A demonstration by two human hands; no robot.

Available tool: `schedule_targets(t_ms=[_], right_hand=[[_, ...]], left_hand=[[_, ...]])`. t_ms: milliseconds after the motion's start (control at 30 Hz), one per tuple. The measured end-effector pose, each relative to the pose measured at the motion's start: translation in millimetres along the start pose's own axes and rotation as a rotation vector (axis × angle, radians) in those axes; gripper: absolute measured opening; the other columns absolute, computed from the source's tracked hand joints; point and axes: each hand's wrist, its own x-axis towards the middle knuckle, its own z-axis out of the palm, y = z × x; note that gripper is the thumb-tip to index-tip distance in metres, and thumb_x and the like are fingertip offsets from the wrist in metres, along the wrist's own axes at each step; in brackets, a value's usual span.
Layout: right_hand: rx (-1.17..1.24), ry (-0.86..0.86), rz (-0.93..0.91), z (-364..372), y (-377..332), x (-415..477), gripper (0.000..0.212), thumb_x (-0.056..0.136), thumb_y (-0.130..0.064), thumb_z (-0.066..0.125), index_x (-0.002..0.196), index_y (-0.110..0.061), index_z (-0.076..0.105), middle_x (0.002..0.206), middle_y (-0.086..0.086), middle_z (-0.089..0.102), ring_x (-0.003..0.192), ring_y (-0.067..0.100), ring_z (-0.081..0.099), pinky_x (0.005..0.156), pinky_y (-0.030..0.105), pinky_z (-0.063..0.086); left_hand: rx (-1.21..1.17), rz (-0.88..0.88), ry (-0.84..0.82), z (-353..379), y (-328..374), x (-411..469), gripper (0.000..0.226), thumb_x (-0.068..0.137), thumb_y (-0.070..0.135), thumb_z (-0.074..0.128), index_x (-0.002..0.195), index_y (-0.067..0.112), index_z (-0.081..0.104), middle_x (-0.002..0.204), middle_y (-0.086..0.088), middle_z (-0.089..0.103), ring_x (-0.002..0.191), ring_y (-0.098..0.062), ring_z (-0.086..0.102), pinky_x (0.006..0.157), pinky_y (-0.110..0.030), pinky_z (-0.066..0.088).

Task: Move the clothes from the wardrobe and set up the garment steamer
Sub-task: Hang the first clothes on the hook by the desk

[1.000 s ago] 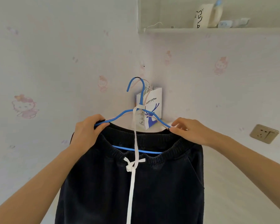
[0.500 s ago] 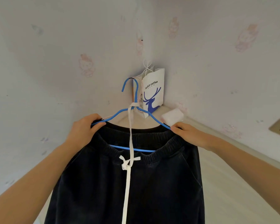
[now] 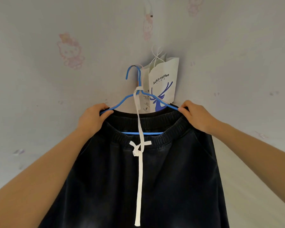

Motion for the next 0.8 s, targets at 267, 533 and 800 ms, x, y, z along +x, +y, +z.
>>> schedule_targets(t_ms=[267, 533, 800], right_hand=[[0.045, -0.094, 0.09, 91, 73, 31, 0.027, 0.098, -0.033, 0.045, 0.105, -0.009, 0.056, 0.086, -0.001, 0.055, 0.072, 0.011, 0.048, 0.057, 0.012, 0.032], [0.135, -0.148, 0.044, 140, 110, 35, 0.016, 0.096, -0.025, 0.051, 0.108, -0.015, 0.055, 0.093, 0.0, 0.059, 0.077, 0.008, 0.052, 0.063, 0.012, 0.038], [0.027, -0.066, 0.137, 143, 130, 93, 0.025, 0.096, -0.028, 0.052, 0.109, -0.009, 0.062, 0.098, 0.007, 0.064, 0.083, 0.017, 0.053, 0.075, 0.025, 0.038]], left_hand=[[-0.089, -0.134, -0.131, 86, -48, 11, 0.02, 0.088, 0.026, 0.066, 0.101, 0.011, 0.067, 0.088, 0.0, 0.064, 0.082, -0.019, 0.057, 0.074, -0.027, 0.039], [-0.298, -0.253, -0.235, 121, -79, 7, 0.017, 0.085, 0.017, 0.069, 0.101, 0.021, 0.066, 0.095, 0.006, 0.065, 0.088, -0.007, 0.059, 0.075, -0.011, 0.04], [-0.131, -0.205, 0.01, 164, -76, 53, 0.018, 0.086, 0.024, 0.068, 0.102, 0.016, 0.072, 0.094, 0.002, 0.071, 0.089, -0.016, 0.064, 0.084, -0.033, 0.051]])
